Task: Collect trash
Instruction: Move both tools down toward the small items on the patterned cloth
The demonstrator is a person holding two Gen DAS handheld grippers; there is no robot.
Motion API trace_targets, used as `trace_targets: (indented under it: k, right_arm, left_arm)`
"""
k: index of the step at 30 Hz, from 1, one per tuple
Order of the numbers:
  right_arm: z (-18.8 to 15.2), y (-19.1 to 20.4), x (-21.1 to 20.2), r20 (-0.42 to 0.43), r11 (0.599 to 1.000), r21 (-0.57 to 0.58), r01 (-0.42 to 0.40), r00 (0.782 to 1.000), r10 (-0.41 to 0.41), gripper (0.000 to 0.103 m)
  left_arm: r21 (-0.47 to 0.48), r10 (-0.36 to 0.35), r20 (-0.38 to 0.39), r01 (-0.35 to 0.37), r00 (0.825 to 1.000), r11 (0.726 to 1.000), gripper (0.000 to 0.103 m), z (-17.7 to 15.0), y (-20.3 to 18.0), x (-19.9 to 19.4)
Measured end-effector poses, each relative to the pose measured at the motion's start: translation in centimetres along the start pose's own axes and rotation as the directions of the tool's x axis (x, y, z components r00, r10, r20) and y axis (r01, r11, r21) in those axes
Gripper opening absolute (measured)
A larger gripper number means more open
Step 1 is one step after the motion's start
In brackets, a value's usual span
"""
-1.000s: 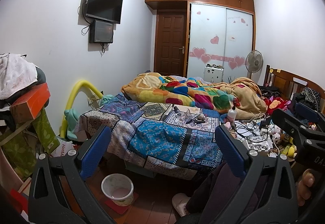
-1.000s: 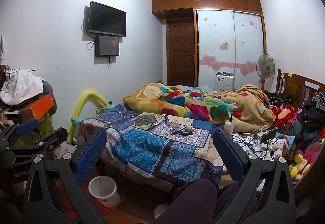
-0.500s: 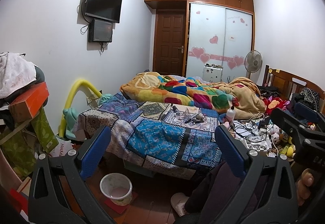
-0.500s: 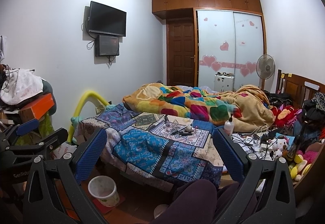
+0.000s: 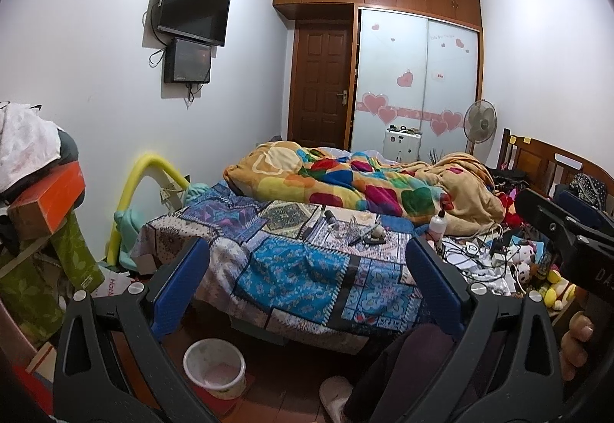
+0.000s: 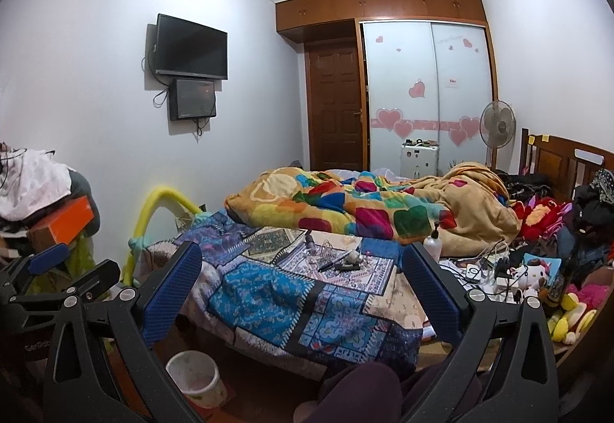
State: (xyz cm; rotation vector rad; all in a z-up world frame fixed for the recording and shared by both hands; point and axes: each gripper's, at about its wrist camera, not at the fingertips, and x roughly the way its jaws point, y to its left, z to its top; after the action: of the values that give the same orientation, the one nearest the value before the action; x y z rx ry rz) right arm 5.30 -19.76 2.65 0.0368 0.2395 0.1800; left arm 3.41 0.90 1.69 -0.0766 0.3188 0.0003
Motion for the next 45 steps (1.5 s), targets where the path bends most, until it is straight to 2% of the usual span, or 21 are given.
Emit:
trace_targets:
  k: [6,9,13,16,19,25,28,36,38,40,42,44,45]
  right_arm:
    - [0.6,-1.9,3.4,-0.002,1.0,-0.006,0.023,1.0,-0.023,0.103]
    - [0.5,-3.3,5.3,-0.011,0.998,-0.02,0.059,0.998,-0.059,0.103]
    - [0.4,-5.6,8.3,-0.056,0.995,-0.021,0.095,0.994,-0.096,0.103]
    - [-0.1,-8.2,11.7,-0.126,0.995,-0.009,0.098,0.987,-0.099,0.103]
    - [-0.9,-10.3,15.1,-0.2,0.993,-0.01,0.113,0.973,-0.113,0.103]
    - [-2.8,-13.5,21.1,-0.304,0.991,-0.03,0.13,0.943,-0.133,0.103]
    - [-3.6,-14.6,23.6,-0.346,0.994,-0.027,0.106,0.932,-0.109,0.103]
    - [-5.7,-16.8,31.5,-0.437,0.998,0.059,0.003,0.899,0.023,0.103]
    - [-6.1,-17.1,33.4,-0.445,0.997,0.072,-0.026,0.894,0.056,0.099]
    - [-6.3,-17.4,35.1,-0.452,0.995,0.081,-0.059,0.888,0.089,0.087]
    - [-6.6,-17.5,36.8,-0.456,0.991,0.096,-0.095,0.88,0.129,0.084]
    - [-6.9,-17.4,38.4,-0.464,0.987,0.102,-0.127,0.871,0.161,0.076]
    - [-7.0,-17.2,39.4,-0.473,0.985,0.098,-0.14,0.864,0.17,0.073]
  left_arm:
    - [-0.056,0.0,0.012,0.001,1.0,0.998,0.103,1.7,-0.2,4.1]
    - [-0.089,0.03,0.007,-0.029,1.0,0.996,0.103,2.3,-0.4,6.8]
    - [-0.122,0.012,-0.054,-0.018,0.998,0.992,0.103,2.7,-0.8,11.6]
    - [-0.134,0.034,-0.09,-0.046,0.995,0.99,0.103,2.5,-1.1,15.3]
    - [-0.126,0.079,-0.144,-0.097,0.986,0.987,0.103,2.1,-1.5,19.7]
    - [-0.133,0.067,-0.251,-0.103,0.966,0.986,0.103,0.6,-2.8,28.0]
    - [-0.127,0.04,-0.297,-0.081,0.954,0.989,0.103,-0.1,-3.8,31.8]
    - [-0.072,-0.017,-0.381,-0.011,0.924,0.997,0.101,-2.5,-7.3,41.1]
    - [-0.053,-0.028,-0.399,0.007,0.917,0.999,0.095,-3.2,-7.9,43.3]
    - [-0.048,-0.047,-0.422,0.03,0.905,0.998,0.088,-4.0,-8.3,45.3]
    - [-0.054,-0.081,-0.45,0.063,0.89,0.997,0.081,-4.8,-8.6,47.5]
    - [-0.065,-0.116,-0.476,0.097,0.872,0.993,0.07,-5.7,-8.7,49.6]
    - [-0.068,-0.129,-0.485,0.11,0.865,0.992,0.067,-6.0,-8.8,50.2]
